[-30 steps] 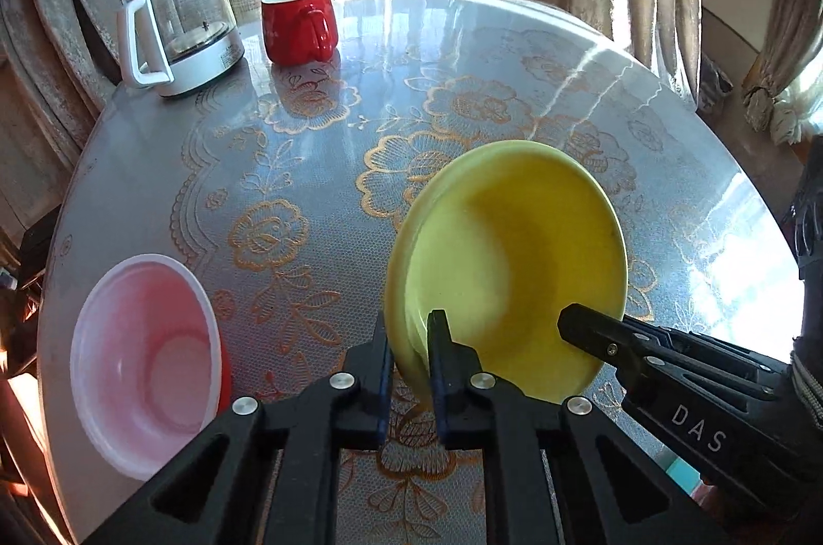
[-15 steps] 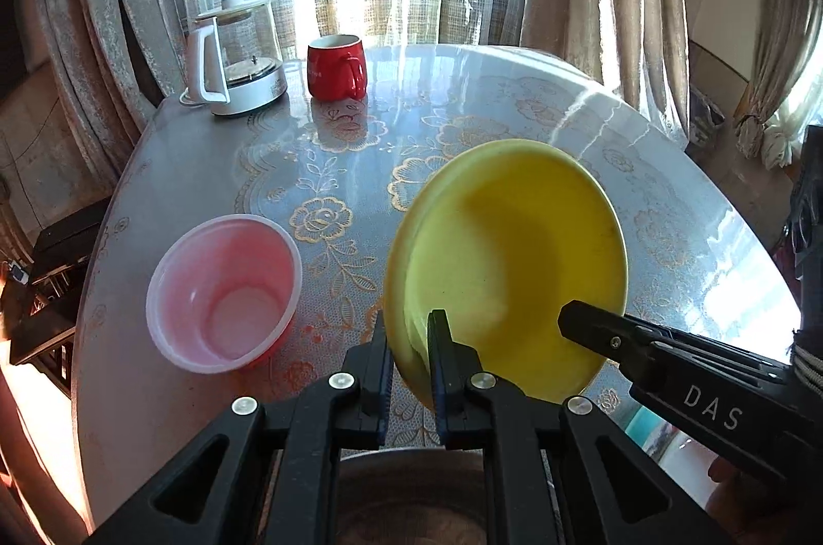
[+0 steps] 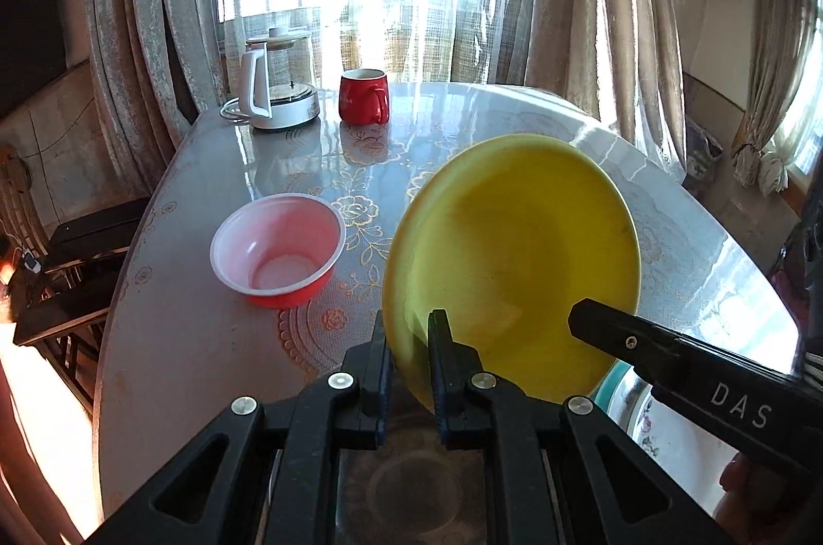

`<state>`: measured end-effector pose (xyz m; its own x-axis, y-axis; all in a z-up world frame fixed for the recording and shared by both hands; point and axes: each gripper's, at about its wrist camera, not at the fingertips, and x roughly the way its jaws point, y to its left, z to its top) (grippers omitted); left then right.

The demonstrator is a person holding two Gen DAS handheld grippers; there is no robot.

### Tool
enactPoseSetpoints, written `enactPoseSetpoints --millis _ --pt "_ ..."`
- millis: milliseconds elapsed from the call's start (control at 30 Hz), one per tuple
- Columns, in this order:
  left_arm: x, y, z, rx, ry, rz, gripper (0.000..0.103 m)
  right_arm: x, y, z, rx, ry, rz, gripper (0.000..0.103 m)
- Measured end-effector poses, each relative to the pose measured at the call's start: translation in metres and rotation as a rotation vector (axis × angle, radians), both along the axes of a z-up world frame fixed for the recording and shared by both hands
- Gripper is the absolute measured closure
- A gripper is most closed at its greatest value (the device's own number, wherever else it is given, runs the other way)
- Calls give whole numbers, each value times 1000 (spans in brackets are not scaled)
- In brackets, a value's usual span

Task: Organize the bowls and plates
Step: 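Carry the yellow bowl over the steel bowl and lower it inside, then open the right tool to release the yellow bowl in the steel bowl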

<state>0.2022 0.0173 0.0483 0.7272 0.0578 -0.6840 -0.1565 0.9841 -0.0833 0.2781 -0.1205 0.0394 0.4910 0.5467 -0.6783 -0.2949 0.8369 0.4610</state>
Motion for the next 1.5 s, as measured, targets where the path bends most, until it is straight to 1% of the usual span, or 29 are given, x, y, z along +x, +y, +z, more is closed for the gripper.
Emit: enactPoseSetpoints --millis 100,300,500,600,767,1100,1200,1300,1333,1467,1500 --pt "-14 0 -2 -17 -6 4 90 -14 -2 0 23 -9 -6 90" --pt "-39 -1 -9 -9 -19 20 90 -41 -6 -7 55 0 -11 90" --pt "-62 6 -23 -57 -11 24 90 -63 -4 -19 72 23 -4 89" --pt "-70 9 -29 -62 1 24 90 -71 -1 -25 69 35 2 89" --pt "-74 12 -37 -54 15 18 90 -79 3 -33 50 53 7 89" --pt "-76 19 -57 -35 51 16 90 -80 13 -37 -14 79 16 88" --pt "-75 19 -59 -31 50 16 90 -80 14 -39 -36 81 20 87" --pt "-74 19 -60 -7 47 10 89 -79 15 -41 -46 91 11 87" --pt "-73 18 -61 2 44 15 89 -78 15 -42 -54 94 5 83" --pt "-71 22 -65 1 45 18 89 -80 13 -39 -76 74 -11 78" --pt "-70 23 -66 2 45 19 89 -80 13 -40 -74 73 -9 78"
